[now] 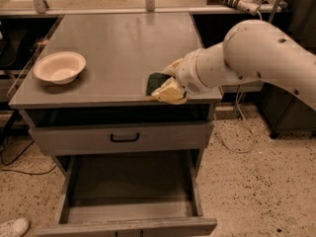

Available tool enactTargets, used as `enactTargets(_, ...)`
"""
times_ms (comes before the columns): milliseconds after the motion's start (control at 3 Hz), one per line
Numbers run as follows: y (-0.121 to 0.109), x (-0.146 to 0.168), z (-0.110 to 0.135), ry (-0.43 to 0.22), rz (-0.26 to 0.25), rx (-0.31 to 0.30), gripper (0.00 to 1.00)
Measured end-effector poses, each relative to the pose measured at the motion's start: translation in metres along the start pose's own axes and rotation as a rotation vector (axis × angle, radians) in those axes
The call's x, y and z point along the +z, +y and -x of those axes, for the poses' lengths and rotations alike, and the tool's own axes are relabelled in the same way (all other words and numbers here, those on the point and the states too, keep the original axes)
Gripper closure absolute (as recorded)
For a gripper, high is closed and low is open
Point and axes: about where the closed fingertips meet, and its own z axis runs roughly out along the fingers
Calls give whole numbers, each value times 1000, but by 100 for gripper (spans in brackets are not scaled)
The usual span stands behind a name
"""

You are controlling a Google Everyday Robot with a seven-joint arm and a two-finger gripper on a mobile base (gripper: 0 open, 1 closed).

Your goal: Pick sponge from middle drawer and place on counter

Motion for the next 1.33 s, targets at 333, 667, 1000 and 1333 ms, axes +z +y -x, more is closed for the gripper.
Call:
enactTargets(333,-22,18,16,-16,33,-14,100)
enactTargets(667,-37,46,31,-45,87,-25,100)
enactTargets(1000,-46,81,38,-68,149,-32,100)
enactTargets(1333,-47,110,37,-79,202,-29,100)
